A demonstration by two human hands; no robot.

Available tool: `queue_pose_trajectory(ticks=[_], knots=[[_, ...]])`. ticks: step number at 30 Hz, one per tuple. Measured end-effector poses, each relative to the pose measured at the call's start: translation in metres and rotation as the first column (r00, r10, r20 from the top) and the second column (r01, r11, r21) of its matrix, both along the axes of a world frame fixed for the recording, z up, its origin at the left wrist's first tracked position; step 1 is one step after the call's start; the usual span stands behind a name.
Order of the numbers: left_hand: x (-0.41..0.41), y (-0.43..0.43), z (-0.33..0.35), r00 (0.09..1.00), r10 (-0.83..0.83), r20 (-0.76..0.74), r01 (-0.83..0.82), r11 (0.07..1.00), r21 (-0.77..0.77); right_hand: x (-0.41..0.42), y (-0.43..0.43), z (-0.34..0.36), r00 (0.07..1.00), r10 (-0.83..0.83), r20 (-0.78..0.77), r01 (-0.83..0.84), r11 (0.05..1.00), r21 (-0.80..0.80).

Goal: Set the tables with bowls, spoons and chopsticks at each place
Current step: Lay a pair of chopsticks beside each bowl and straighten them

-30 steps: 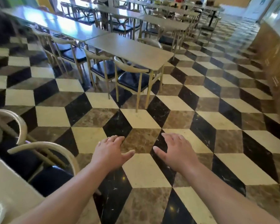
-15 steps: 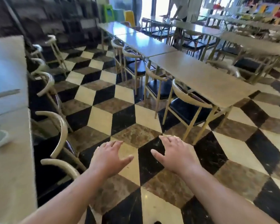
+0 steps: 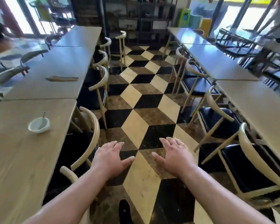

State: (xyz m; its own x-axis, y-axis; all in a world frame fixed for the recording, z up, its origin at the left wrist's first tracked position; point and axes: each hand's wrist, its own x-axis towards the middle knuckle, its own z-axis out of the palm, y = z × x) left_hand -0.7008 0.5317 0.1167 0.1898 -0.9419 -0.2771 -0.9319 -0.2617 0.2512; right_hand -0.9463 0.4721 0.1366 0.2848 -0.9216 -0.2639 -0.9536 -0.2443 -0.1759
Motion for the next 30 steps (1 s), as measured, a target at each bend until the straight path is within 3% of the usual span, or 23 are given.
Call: queue_pose_trajectory(ticks=[6,13,20,30], knots=[[0.069,-0.126,-0.003,0.996,0.077,-0.048,-0.076,0.997,0.017,0.064,-0.146,0.006,0.998,0.059,-0.03,-0.058,0.998,0.03],[0.138,-0.251,0.019,0.991,0.134,-0.026,-0.134,0.991,-0.018,0.123,-0.286,0.03,0.996,0.077,0.041,-0.078,0.997,0.015],[0.192,-0.358,0.02,0.973,0.229,0.022,-0.228,0.973,-0.019,0.184,-0.419,0.023,0.975,0.213,0.067,-0.211,0.977,-0.031],[0.266,-0.511,0.023,0.861,0.502,0.081,-0.504,0.864,0.004,0.301,-0.648,0.021,0.872,0.476,0.117,-0.474,0.879,-0.042]])
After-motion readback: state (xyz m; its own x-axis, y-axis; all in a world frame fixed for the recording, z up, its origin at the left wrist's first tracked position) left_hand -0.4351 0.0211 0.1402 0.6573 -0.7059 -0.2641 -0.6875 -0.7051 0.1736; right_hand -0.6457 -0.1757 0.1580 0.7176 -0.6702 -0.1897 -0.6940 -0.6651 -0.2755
